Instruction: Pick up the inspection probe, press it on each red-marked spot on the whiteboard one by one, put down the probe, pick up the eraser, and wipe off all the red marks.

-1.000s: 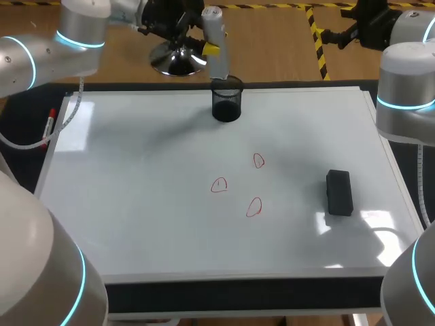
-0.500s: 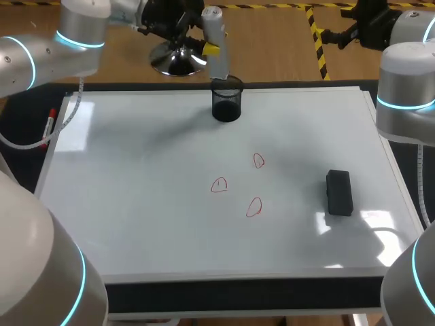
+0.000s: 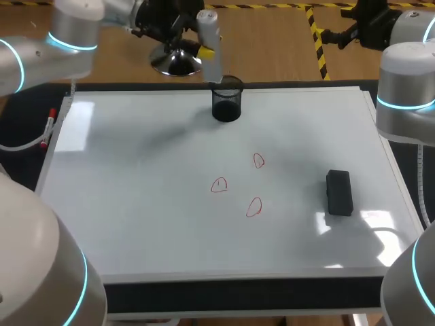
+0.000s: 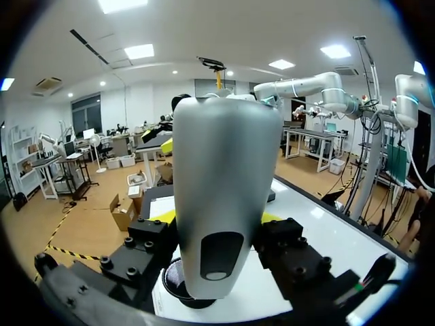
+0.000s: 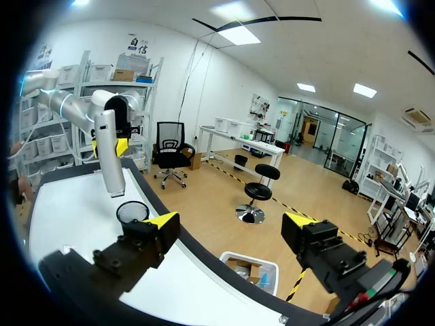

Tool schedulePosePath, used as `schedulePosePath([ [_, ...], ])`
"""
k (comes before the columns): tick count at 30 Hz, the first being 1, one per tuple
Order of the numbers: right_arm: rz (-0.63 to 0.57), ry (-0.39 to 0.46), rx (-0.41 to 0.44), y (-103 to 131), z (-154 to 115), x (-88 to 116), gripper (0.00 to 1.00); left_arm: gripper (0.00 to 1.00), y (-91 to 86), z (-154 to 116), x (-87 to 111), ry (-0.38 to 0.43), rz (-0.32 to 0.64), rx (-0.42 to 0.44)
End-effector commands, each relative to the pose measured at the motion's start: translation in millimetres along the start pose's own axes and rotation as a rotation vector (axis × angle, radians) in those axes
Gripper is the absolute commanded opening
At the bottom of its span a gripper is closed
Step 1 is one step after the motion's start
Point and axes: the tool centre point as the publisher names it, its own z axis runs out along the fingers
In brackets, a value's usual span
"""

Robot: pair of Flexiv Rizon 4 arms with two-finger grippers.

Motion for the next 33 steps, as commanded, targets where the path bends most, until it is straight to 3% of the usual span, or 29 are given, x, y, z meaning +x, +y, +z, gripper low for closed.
schedulePosePath([
  [1, 0.0, 0.0, 0.0, 0.0, 0.0, 0.0, 1.0, 0.0, -9.0, -8.4, 19.4, -0.064, -0.006, -0.012],
  [13, 0.0, 0.0, 0.0, 0.0, 0.0, 0.0, 1.0, 0.0, -8.1, -32.9, 63.4, -0.069, -0.061, 0.04],
  [33, 0.0, 0.0, 0.0, 0.0, 0.0, 0.0, 1.0, 0.0, -7.3, -49.5, 135.6, -0.033, -0.042, 0.043],
])
